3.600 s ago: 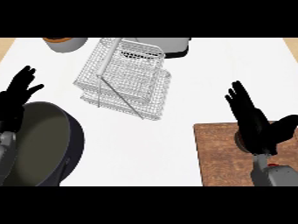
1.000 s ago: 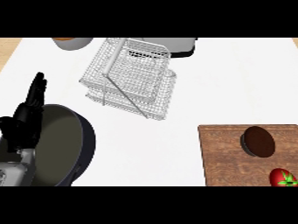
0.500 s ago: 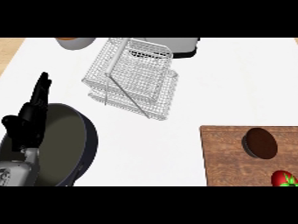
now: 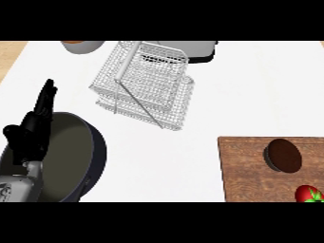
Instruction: Pick the tomato from the cutting board and place it in the tiered basket
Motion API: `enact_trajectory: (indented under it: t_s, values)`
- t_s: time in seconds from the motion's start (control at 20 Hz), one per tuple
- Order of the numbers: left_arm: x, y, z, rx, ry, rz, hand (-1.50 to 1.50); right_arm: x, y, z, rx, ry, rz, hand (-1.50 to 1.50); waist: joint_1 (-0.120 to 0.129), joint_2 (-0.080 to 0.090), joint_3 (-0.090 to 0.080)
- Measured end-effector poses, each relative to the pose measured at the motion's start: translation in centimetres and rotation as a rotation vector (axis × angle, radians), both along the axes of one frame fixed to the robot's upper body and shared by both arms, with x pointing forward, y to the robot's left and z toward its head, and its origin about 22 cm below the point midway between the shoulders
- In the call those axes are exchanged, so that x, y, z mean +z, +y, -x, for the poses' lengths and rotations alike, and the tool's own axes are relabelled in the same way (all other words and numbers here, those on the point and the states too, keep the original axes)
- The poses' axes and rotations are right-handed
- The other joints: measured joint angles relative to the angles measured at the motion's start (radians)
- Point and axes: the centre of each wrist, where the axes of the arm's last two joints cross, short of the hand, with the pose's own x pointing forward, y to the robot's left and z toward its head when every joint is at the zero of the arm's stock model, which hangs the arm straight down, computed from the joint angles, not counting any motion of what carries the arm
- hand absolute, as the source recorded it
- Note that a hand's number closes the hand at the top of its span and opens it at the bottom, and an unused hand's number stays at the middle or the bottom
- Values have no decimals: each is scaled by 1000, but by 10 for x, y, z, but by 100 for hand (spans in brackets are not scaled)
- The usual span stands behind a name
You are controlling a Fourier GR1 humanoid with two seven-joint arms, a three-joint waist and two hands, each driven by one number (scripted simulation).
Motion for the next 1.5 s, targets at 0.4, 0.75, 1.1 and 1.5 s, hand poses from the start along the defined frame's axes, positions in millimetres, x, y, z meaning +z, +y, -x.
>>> enact_trajectory:
  t_s: [0.4, 0.75, 1.1, 1.5]
  values:
    - [-2, -1, 3, 3, -1, -1, 0, -14, 3, -16, 9, 45, -24, -150, -3, -3, 1]
    - [-3, 0, 6, 8, 5, 0, 0, -28, 7, -27, 9, 86, -63, -150, -10, -5, 2]
    - [-5, 3, 9, 19, 13, 1, 0, -44, 7, -34, 0, 127, -97, -150, -22, -8, 4]
    - [-5, 4, 13, 24, 12, 10, 0, -58, 4, -46, -4, 141, -84, 150, -29, -12, 1]
